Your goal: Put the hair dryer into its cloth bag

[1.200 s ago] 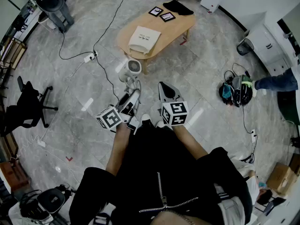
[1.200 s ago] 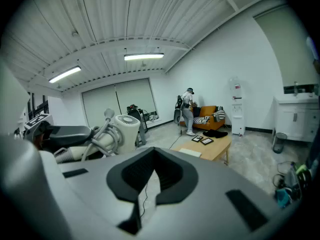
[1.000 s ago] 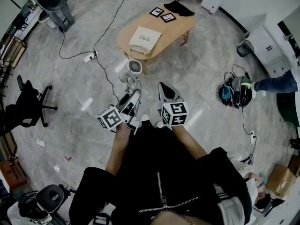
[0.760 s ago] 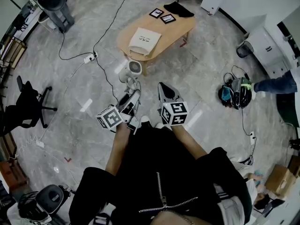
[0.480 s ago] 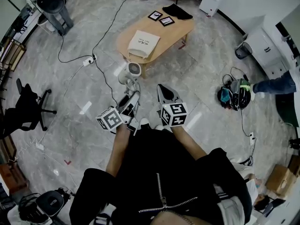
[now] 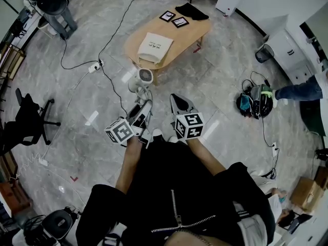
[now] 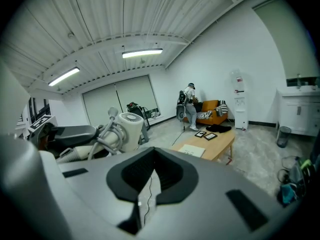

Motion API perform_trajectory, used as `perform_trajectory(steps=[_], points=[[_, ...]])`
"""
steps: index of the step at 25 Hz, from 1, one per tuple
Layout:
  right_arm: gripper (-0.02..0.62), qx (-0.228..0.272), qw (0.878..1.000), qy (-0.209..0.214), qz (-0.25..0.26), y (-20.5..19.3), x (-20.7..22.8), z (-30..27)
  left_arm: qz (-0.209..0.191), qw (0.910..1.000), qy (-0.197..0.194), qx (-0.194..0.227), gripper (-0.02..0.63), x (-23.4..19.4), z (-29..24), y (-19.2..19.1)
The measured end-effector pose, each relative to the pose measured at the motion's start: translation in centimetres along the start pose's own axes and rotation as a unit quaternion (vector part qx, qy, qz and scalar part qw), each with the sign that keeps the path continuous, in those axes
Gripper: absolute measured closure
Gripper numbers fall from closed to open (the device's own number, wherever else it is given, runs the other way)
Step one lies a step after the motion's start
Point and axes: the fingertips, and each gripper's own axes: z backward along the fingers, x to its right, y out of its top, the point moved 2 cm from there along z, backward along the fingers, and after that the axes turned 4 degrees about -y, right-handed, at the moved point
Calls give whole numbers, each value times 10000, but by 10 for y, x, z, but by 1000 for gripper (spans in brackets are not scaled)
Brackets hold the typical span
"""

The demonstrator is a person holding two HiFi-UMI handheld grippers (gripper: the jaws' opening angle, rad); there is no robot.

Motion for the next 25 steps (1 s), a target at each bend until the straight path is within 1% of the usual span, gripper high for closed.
perform_trajectory(steps=[13,21,25], points=[[586,-51,9999,-81,-44,0,-9,-23,63,9999,-51,-144,376,-18,-4,17],[586,-164,9996,-202,-135,-14,-14,-26,110,9995,-72,-292,376,-28,-3,21],[586,-197,9992,-304,-176,-12,-9,-27,139,9992,-71,-374,376,-33,-8,26]])
